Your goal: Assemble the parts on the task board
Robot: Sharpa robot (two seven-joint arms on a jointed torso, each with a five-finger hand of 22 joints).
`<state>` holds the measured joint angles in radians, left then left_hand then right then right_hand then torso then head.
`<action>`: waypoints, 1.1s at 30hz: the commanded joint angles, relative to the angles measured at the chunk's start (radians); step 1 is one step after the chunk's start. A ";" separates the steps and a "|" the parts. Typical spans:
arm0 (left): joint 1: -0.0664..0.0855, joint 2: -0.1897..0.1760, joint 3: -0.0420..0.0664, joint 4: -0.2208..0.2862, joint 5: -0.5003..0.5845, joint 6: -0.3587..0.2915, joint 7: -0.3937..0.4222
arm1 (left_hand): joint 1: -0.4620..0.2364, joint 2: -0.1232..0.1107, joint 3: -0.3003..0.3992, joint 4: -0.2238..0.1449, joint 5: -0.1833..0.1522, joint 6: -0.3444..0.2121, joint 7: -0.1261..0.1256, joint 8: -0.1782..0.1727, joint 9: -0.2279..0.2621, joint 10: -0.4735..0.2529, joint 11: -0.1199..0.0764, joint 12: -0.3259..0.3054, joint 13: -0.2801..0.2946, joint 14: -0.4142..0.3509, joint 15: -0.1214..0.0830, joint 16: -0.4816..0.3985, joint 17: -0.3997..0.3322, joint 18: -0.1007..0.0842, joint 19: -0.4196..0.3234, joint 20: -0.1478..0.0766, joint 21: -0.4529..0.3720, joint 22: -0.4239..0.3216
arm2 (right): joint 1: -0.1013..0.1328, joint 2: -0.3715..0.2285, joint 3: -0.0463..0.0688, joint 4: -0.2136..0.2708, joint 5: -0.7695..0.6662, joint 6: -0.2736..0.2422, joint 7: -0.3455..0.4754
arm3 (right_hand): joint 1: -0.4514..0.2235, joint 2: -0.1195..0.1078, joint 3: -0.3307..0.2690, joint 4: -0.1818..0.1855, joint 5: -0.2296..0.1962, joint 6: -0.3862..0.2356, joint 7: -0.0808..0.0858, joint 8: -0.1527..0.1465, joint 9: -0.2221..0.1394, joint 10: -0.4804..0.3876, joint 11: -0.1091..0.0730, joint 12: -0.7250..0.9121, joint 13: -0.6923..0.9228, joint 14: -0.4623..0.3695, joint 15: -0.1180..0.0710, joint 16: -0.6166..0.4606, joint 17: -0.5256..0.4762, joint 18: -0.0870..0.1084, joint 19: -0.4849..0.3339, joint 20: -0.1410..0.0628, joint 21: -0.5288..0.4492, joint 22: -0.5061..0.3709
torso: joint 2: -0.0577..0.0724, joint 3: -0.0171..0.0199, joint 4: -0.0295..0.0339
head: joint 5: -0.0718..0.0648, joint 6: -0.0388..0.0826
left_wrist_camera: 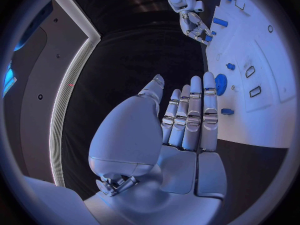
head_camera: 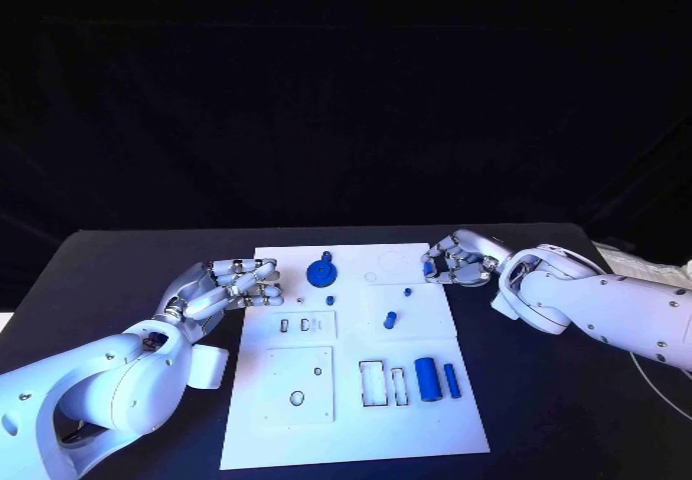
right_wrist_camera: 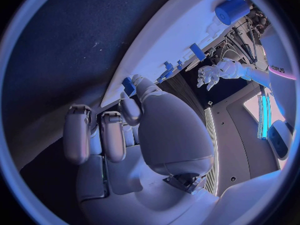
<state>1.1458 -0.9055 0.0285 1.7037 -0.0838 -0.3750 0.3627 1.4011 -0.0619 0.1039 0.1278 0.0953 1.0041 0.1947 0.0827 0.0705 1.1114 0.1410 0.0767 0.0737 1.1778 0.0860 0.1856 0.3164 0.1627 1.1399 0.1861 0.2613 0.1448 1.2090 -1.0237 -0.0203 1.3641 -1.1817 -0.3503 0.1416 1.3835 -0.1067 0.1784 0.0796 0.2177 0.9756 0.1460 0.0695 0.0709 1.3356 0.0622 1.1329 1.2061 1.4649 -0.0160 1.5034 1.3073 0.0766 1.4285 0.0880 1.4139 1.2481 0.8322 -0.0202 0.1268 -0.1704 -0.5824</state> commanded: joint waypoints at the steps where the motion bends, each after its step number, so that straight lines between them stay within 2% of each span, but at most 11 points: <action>1: 0.001 0.002 0.001 0.001 -0.004 0.020 0.004 | -0.004 0.005 0.003 -0.006 -0.005 -0.003 0.006 -0.005 -0.001 0.000 0.004 -0.003 -0.001 -0.006 0.003 -0.003 0.001 0.013 -0.007 0.000 -0.005 -0.001 | -0.002 0.005 0.000 -0.002 -0.016 0.015 0.007 | 0.006 0.012 0.001 -0.008 -0.012 0.011 0.002 0.007 0.001 0.003 -0.005 0.007 0.002 0.082 -0.003 0.005 0.158 -0.011 0.000 -0.003 0.000 0.003 | 0.000 -0.0007 0.0004 | 0.000 -0.002; 7: 0.001 0.002 0.001 0.000 -0.004 0.019 0.002 | -0.004 0.005 0.003 -0.006 -0.005 -0.003 0.006 -0.005 -0.001 0.000 0.004 -0.003 -0.001 -0.006 0.003 -0.004 0.001 0.013 -0.007 0.000 -0.005 -0.001 | -0.003 0.010 0.000 -0.008 -0.016 0.017 0.004 | 0.004 0.029 0.008 -0.009 -0.028 0.034 -0.001 0.016 0.004 0.009 -0.008 0.014 0.009 0.083 -0.005 0.006 0.160 -0.012 0.002 -0.004 0.002 0.006 | -0.001 -0.0001 -0.0008 | 0.002 -0.007; 10: 0.001 0.002 0.001 0.001 -0.004 0.018 0.002 | -0.004 0.005 0.003 -0.006 -0.005 -0.003 0.006 -0.005 -0.001 0.000 0.004 -0.003 -0.001 -0.006 0.003 -0.004 0.001 0.013 -0.007 0.000 -0.005 -0.001 | -0.003 0.011 0.000 -0.010 -0.016 0.016 0.003 | 0.007 0.040 0.016 -0.011 -0.027 0.062 -0.009 0.029 0.009 0.012 -0.014 0.019 0.014 0.083 -0.009 0.007 0.162 -0.012 0.003 -0.007 0.003 0.009 | -0.001 -0.0011 -0.0005 | -0.001 -0.009; 14: 0.001 0.001 0.001 0.000 -0.004 0.018 0.001 | -0.004 0.005 0.003 -0.007 -0.005 -0.003 0.007 -0.005 -0.001 -0.001 0.004 -0.004 -0.001 -0.006 0.003 -0.004 0.001 0.013 -0.007 0.000 -0.005 -0.001 | -0.003 0.011 0.000 -0.010 -0.019 0.015 0.004 | 0.012 0.050 0.027 -0.017 -0.034 0.089 -0.019 0.041 0.014 0.017 -0.023 0.024 0.019 0.084 -0.016 0.008 0.165 -0.012 0.005 -0.012 0.005 0.013 | -0.001 -0.0005 0.0000 | 0.000 -0.010; 25: 0.001 0.001 0.001 0.000 -0.004 0.019 0.000 | -0.004 0.006 0.003 -0.007 -0.005 -0.004 0.007 -0.006 -0.001 -0.001 0.004 -0.004 -0.001 -0.006 0.003 -0.005 0.002 0.013 -0.007 0.001 -0.005 -0.001 | -0.003 0.013 0.000 -0.008 -0.018 0.003 0.007 | 0.015 0.059 0.040 -0.023 -0.037 0.105 -0.026 0.047 0.017 0.020 -0.029 0.026 0.021 0.085 -0.021 0.010 0.169 -0.013 0.007 -0.018 0.008 0.017 | -0.001 -0.0004 -0.0006 | 0.000 -0.011; 27: 0.001 0.001 0.001 0.000 -0.004 0.020 0.000 | -0.004 0.006 0.003 -0.007 -0.005 -0.004 0.007 -0.006 -0.001 -0.001 0.004 -0.004 -0.001 -0.006 0.003 -0.005 0.002 0.013 -0.007 0.001 -0.005 -0.001 | -0.003 0.012 0.000 -0.006 -0.012 -0.007 0.011 | 0.018 0.066 0.047 -0.025 -0.038 0.113 -0.029 0.051 0.019 0.022 -0.031 0.028 0.023 0.085 -0.023 0.011 0.170 -0.014 0.009 -0.020 0.009 0.020 | -0.001 -0.0001 -0.0006 | 0.000 -0.012; 29: 0.001 0.001 0.001 0.000 -0.004 0.020 0.000 | -0.004 0.006 0.003 -0.007 -0.005 -0.004 0.007 -0.006 -0.001 -0.001 0.004 -0.004 -0.001 -0.006 0.003 -0.005 0.002 0.013 -0.007 0.001 -0.005 -0.001 | -0.003 0.012 0.000 -0.004 0.003 -0.015 0.012 | 0.026 0.084 0.064 -0.031 -0.063 0.131 -0.036 0.059 0.024 0.028 -0.038 0.034 0.028 0.086 -0.029 0.013 0.173 -0.014 0.010 -0.024 0.010 0.022 | -0.001 0.0001 -0.0006 | 0.000 -0.012; 33: 0.001 0.001 0.001 -0.001 -0.004 0.020 -0.001 | -0.004 0.006 0.003 -0.007 -0.005 -0.004 0.007 -0.006 -0.001 -0.001 0.004 -0.004 -0.001 -0.006 0.003 -0.005 0.002 0.013 -0.007 0.001 -0.005 -0.001 | -0.002 0.010 0.001 -0.001 0.032 -0.034 0.003 | 0.028 0.110 0.085 -0.033 -0.079 0.142 -0.043 0.065 0.029 0.033 -0.043 0.036 0.032 0.087 -0.033 0.015 0.178 -0.015 0.010 -0.029 0.011 0.023 | -0.002 -0.0007 0.0006 | -0.002 -0.013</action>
<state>1.1458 -0.9060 0.0284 1.7016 -0.0839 -0.3740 0.3587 1.4011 -0.0619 0.1066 0.1251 0.0953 1.0042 0.1947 0.0830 0.0706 1.1115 0.1410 0.0767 0.0739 1.1778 0.0860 0.1856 0.3171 0.1627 1.1399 0.1861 0.2614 0.1449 1.2072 -1.0134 -0.0200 1.3599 -1.1752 -0.3624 0.1420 1.4057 -0.0285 0.2581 0.0461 0.1445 1.1032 0.1082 0.1263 0.0904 1.3681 0.0297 1.1679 1.2399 1.4647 -0.0417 1.5134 1.3078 0.0766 1.4359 0.0660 1.4179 1.2710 0.8308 -0.0203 0.1266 -0.1712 -0.5952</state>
